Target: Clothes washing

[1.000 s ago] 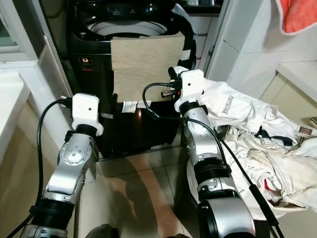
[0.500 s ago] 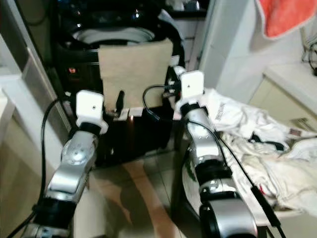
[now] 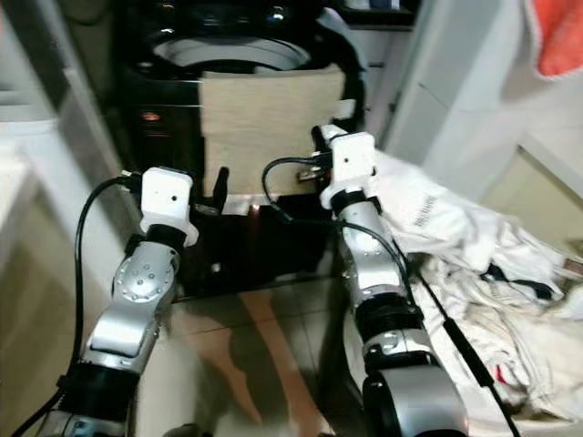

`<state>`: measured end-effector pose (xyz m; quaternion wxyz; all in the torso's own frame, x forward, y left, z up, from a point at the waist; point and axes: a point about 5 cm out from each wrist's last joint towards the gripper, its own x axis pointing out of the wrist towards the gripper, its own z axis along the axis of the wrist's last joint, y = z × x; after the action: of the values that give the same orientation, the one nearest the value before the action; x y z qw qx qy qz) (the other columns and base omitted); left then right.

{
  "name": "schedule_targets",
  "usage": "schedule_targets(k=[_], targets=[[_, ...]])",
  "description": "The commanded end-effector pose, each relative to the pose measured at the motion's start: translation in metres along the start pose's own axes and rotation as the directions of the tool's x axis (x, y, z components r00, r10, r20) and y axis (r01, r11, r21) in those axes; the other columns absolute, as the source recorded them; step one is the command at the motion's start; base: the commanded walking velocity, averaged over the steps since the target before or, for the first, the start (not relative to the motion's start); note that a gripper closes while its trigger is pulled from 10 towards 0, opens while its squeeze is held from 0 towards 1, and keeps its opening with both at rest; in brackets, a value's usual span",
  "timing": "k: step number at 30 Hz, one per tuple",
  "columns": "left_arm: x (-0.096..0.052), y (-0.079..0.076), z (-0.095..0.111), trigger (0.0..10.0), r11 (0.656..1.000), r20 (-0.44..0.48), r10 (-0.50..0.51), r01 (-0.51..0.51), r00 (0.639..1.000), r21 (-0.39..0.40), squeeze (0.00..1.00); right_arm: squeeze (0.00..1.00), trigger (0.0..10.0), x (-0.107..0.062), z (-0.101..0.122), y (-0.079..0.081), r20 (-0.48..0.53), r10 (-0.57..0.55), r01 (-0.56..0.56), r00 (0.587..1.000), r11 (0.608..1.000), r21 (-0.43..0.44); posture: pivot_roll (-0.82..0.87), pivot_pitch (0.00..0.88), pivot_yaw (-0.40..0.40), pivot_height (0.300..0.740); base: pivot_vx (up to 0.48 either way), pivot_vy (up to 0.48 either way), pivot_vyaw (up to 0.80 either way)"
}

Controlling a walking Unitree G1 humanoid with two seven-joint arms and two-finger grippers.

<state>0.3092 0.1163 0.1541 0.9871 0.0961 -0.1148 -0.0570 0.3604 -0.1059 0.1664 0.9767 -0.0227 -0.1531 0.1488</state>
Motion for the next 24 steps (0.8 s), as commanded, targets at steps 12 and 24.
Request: schedule_targets(k=[12, 24], targets=[[0.0, -0.001, 0.0, 10.0, 1.0, -0.004, 0.0, 0.0, 1.0, 0.002, 0.0, 0.0, 0.0, 0.001, -0.011, 0.0, -0.08, -0.019, 0.025, 0.997, 0.997, 0.071, -0.03, 0.0, -0.035, 0.74, 0.0, 0.0, 0.57], [0.001, -0.002, 0.0, 10.0, 1.0, -0.003, -0.007, 0.007, 1.0, -0.001, 0.0, 0.0, 0.0, 0.004, -0.012, -0.002, -0.105, -0.039, 0.044, 0.994, 0.998, 0.047, -0.03, 0.0, -0.036, 0.74, 0.0, 0.0, 0.07]])
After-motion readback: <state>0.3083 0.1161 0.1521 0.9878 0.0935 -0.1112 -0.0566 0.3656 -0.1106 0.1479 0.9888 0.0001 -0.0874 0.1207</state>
